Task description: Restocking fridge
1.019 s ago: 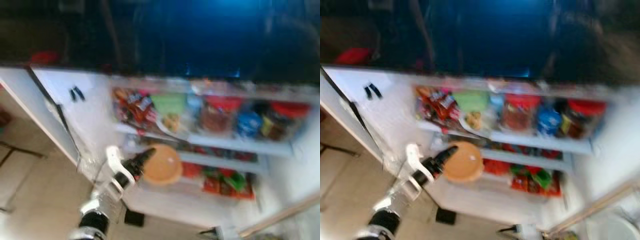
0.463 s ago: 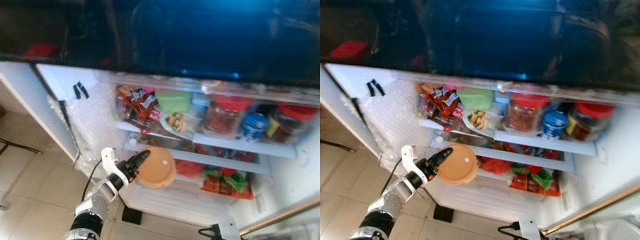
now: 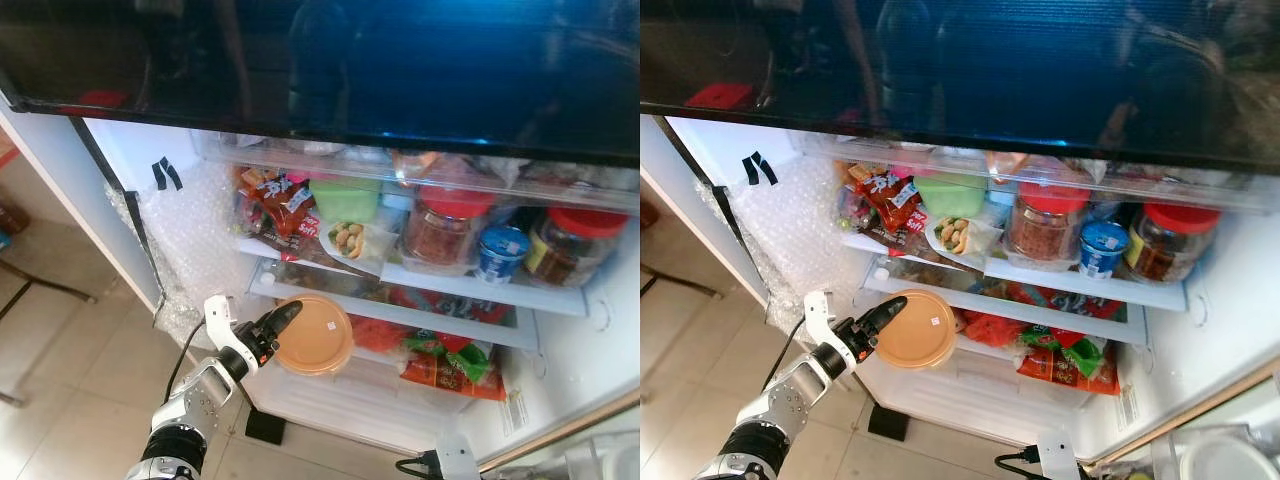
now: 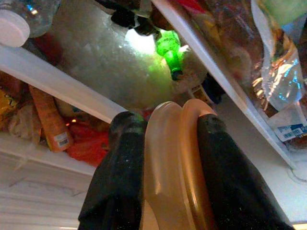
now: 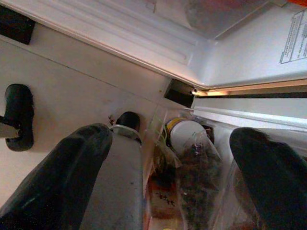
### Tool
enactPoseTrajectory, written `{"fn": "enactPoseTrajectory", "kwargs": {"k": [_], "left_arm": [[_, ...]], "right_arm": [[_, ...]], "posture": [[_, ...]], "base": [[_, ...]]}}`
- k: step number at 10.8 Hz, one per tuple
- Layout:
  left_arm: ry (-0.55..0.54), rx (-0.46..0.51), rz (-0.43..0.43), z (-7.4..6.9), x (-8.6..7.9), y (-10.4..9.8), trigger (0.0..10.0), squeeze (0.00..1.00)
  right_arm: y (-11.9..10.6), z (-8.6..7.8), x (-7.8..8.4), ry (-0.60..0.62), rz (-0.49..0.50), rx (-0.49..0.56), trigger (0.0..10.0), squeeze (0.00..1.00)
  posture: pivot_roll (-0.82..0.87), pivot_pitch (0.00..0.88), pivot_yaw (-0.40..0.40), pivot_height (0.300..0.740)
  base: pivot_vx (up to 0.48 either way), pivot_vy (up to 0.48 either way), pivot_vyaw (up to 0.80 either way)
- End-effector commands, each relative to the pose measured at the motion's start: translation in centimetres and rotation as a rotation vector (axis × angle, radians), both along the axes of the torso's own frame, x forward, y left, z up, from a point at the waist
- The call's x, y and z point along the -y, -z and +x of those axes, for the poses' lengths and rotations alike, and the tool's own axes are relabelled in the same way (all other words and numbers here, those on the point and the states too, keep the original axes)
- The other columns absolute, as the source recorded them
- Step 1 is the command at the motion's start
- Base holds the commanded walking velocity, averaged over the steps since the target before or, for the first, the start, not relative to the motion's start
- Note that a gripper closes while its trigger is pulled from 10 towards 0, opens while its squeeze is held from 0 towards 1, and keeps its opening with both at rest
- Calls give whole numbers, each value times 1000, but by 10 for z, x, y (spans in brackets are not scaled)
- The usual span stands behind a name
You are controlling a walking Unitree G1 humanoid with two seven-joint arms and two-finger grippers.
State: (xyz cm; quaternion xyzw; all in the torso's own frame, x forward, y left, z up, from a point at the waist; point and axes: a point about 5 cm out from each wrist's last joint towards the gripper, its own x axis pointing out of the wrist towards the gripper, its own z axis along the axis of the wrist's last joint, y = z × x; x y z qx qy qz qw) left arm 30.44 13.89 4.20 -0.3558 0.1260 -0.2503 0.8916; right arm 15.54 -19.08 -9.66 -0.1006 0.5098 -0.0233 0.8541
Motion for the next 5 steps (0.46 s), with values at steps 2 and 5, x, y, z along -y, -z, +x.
{"fn": "enactPoseTrajectory", "kwargs": {"k": [2, 5], "left_arm": [[-6, -4, 3, 2, -2, -1, 10000, 0], [-11, -2, 5, 3, -2, -2, 10000, 0]], "right_arm": [[1, -2, -1, 1, 3, -9, 10000, 0], [1, -2, -1, -9, 8, -8, 10000, 0]], "posture": [[76, 76, 46, 721], [75, 79, 44, 676]], "base": [[0, 0, 0], [0, 0, 0]]}}
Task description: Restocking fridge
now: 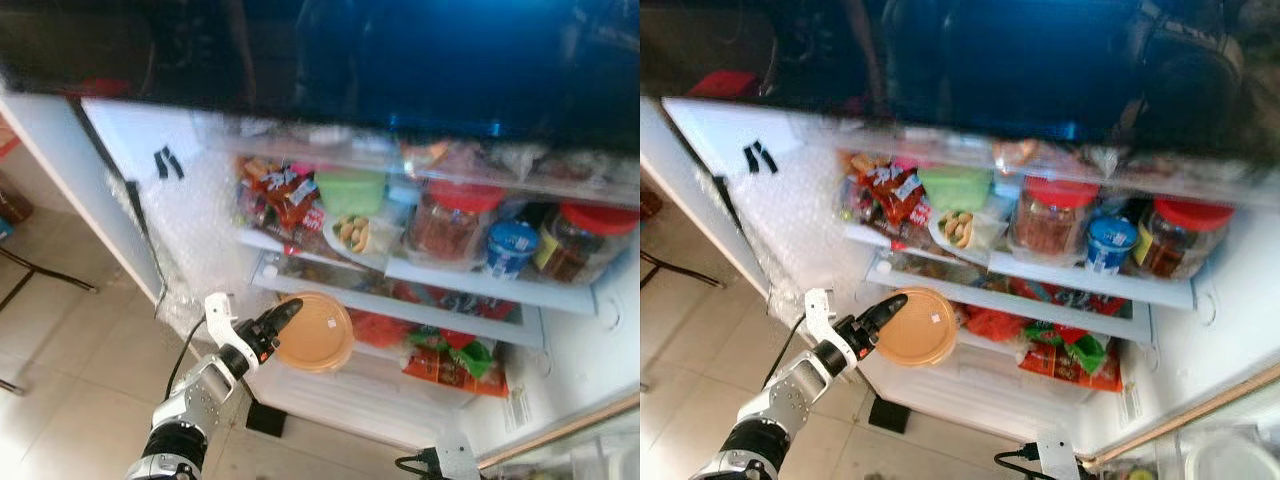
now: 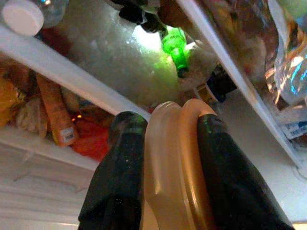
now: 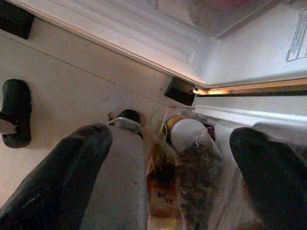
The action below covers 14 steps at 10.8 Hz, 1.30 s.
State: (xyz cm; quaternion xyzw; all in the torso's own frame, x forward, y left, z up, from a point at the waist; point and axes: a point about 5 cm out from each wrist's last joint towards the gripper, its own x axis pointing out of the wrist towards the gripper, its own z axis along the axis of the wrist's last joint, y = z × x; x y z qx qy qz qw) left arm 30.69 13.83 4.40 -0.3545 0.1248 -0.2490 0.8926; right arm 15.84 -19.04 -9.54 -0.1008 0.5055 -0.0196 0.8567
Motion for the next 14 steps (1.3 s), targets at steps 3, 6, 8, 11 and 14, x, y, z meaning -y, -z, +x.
{"fn": "enactPoseTrajectory", "kwargs": {"k": [3, 6, 8, 11, 14], "left_arm": [[-9, -1, 6, 1, -2, 0, 10000, 0], [-15, -1, 11, 1, -3, 0, 10000, 0], [-30, -4, 19, 2, -4, 0, 10000, 0], [-56, 0, 30, 5, -6, -2, 10000, 0], [-75, 27, -10, 9, -7, -9, 10000, 0]], "right_arm": [[2, -4, -2, 1, 18, -1, 10000, 0], [2, -4, -2, 9, 18, -3, 10000, 0], [2, -4, -3, 8, 22, -4, 10000, 0], [2, -3, -5, 0, 36, 7, 10000, 0], [1, -3, -5, 1, 36, 8, 10000, 0]], "posture": [[74, 87, 42, 676], [73, 91, 41, 676], [73, 96, 40, 642], [73, 100, 41, 632], [75, 101, 39, 632]], "base": [[0, 0, 0], [0, 0, 0], [0, 0, 0], [0, 0, 0], [0, 0, 0]]}}
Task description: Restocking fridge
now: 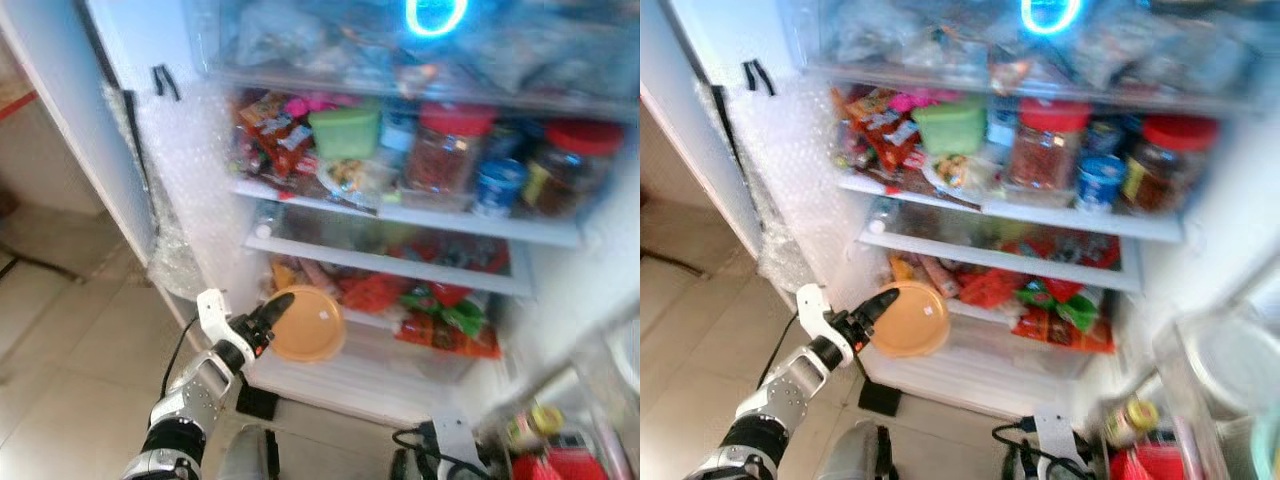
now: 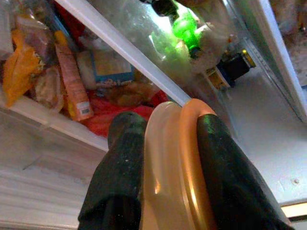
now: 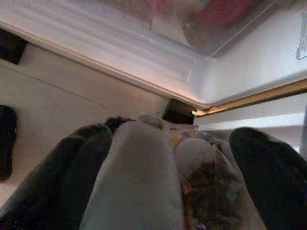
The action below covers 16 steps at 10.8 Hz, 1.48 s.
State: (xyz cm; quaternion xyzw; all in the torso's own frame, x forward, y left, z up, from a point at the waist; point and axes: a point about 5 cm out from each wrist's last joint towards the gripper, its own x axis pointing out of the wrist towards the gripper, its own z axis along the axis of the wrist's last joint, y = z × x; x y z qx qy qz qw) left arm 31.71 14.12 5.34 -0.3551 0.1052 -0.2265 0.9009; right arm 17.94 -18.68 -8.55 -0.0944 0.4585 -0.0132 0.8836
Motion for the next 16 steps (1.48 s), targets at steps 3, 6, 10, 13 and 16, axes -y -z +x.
{"fn": "enactPoseTrajectory", "kwargs": {"k": [3, 6, 10, 13, 16], "left_arm": [[-21, 35, -12, 4, -3, -6, 10000, 0], [-14, 38, -16, 5, -1, -7, 10000, 0], [-5, 41, -22, 4, 0, -7, 10000, 0], [0, 44, -18, 4, 0, -7, 10000, 0], [4, 42, -12, 4, 1, -7, 10000, 0]], "right_arm": [[11, -23, -2, 12, 17, -97, 10000, 0], [11, -23, -2, 14, 17, -96, 10000, 0], [11, -23, -3, 12, 18, -95, 10000, 0], [11, -23, -3, 16, 18, -94, 10000, 0], [11, -23, -3, 19, 19, -95, 10000, 0]], "posture": [[75, 99, 40, 632], [73, 96, 42, 632], [76, 87, 42, 632], [77, 85, 42, 632], [78, 94, 41, 632]], "base": [[0, 0, 0], [84, 0, 0], [268, 0, 0], [290, 0, 0], [300, 0, -160]]}}
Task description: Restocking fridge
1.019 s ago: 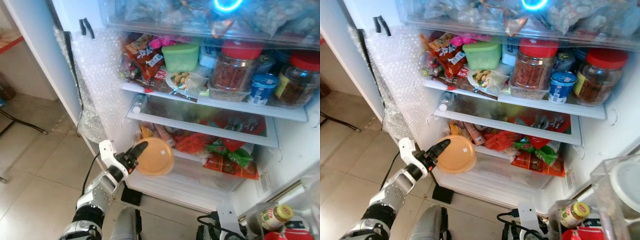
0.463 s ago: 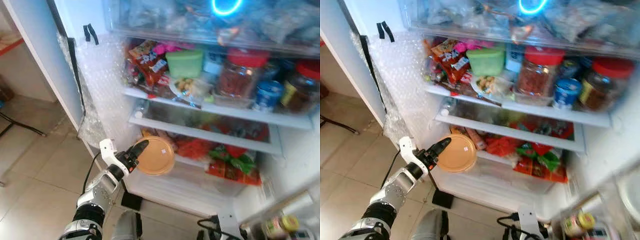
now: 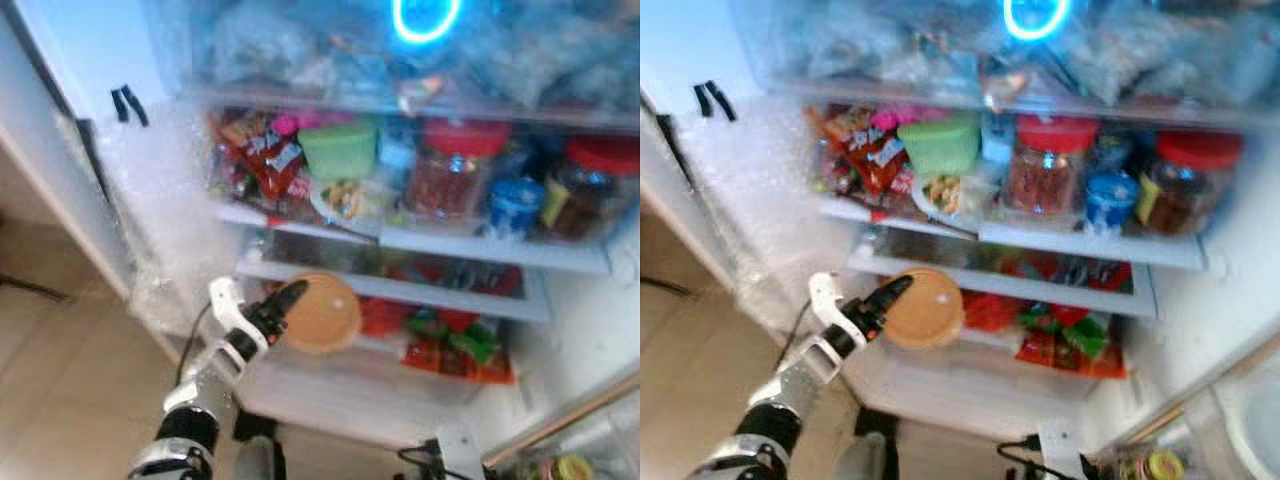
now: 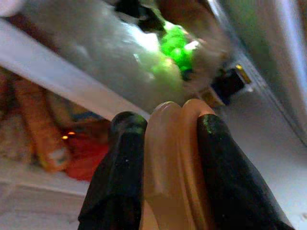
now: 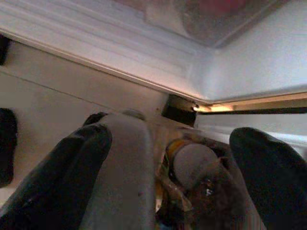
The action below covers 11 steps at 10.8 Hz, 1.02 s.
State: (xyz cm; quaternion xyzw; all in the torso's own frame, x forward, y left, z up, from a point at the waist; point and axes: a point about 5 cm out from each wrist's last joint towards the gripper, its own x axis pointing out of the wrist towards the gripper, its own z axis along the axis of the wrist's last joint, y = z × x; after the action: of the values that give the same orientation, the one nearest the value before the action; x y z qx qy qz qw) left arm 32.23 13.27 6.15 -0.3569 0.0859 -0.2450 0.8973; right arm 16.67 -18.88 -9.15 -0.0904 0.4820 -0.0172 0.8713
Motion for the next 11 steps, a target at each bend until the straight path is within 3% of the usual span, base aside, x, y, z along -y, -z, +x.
{"fn": "enactPoseTrajectory", "kwargs": {"k": [1, 7, 10, 11], "left_arm": [[-16, -4, 7, -1, -7, 2, 10000, 0], [0, -1, 18, 3, -4, -1, 10000, 0], [-11, 22, 15, 15, 0, -12, 10000, 0], [-56, 24, 48, 20, -1, -14, 10000, 0]], "right_arm": [[5, -10, -5, 0, 18, -45, 10000, 0], [5, -10, -6, -8, 20, -46, 10000, 0], [5, -10, -7, -11, 21, -46, 10000, 0], [5, -10, -7, -11, 21, -46, 10000, 0]], "posture": [[78, 95, 41, 632], [81, 99, 41, 632], [77, 100, 42, 632], [75, 101, 44, 632]], "base": [[300, 0, 0], [300, 0, 0], [0, 0, 0], [0, 0, 0]]}}
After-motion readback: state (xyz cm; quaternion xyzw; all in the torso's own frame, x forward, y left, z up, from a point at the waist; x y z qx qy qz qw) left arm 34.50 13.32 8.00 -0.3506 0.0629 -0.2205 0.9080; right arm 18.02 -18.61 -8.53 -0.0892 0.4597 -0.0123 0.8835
